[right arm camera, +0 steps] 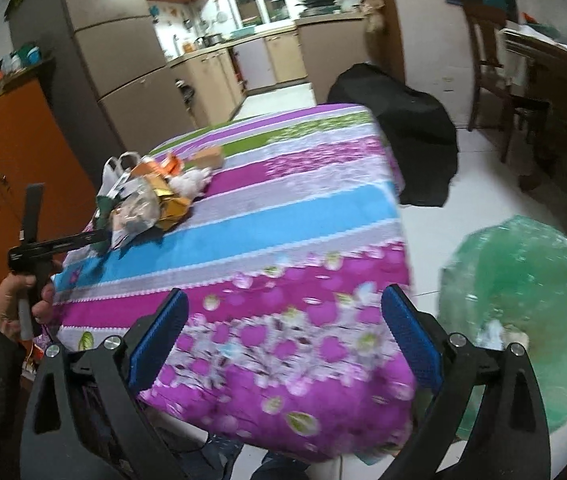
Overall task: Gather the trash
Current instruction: 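Grasp the green scrub pad with the left tool, then grasp the clear bag of grains with the right tool while the left tool holds the scrub pad, then carry both items over the bin and open both tools to drop them, then grasp the black sock with the left tool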
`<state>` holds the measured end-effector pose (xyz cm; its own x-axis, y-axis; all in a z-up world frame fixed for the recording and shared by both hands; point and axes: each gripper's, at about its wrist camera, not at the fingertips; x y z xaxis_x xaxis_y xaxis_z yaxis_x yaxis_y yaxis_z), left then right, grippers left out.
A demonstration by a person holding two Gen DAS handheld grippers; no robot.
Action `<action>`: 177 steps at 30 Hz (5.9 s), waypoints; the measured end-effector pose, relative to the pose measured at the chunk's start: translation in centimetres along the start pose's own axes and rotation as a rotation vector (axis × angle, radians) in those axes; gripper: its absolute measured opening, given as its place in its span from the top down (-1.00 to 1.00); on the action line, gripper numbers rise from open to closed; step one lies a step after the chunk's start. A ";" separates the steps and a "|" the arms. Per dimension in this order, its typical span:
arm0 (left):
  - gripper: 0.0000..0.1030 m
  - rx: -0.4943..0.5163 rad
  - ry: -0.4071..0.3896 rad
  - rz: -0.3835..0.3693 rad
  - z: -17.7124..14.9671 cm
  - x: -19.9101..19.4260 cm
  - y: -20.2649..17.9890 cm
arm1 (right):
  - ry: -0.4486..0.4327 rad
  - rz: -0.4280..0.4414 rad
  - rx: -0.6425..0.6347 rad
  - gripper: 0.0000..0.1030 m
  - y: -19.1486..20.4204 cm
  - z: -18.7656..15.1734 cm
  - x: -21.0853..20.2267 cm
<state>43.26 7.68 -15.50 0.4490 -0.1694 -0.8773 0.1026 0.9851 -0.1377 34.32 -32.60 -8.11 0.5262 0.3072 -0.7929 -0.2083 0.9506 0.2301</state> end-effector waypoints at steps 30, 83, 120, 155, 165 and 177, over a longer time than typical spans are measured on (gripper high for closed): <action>0.60 -0.035 -0.056 -0.135 -3.1 -2.0 -0.1 | 0.147 0.139 -0.342 -0.58 17.2 9.0 15.1; 0.60 0.447 -0.068 -0.442 1.6 -11.0 -37.0 | -0.196 -0.417 0.137 0.29 -7.6 3.4 -14.2; 0.60 0.547 0.278 -0.355 2.7 6.4 -55.7 | 0.074 -0.403 0.391 0.29 -24.1 -1.7 -11.2; 0.12 0.534 0.253 -0.312 2.0 6.0 -53.7 | 0.035 -0.398 0.393 -0.14 -23.3 -3.0 -11.7; 0.04 0.537 0.200 -0.294 1.9 3.6 -50.4 | -0.096 -0.444 0.327 -0.69 -19.5 -2.5 -14.1; -0.43 0.308 -0.013 -0.194 2.1 -3.0 -24.4 | -0.198 -0.252 0.145 -0.84 -9.7 -3.7 -11.7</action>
<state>41.24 -15.95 -8.56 0.4060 -0.3551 -0.8421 0.4488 0.8801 -0.1548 27.13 -45.59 -3.18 0.6986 0.0510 -0.7137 0.0603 0.9897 0.1298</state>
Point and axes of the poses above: each gripper's, at about its wrist camera, not at the fingertips, and x roughly the way its jaws point, y to its left, z to its top, and after that the axes turned 10 degrees about y, right-handed
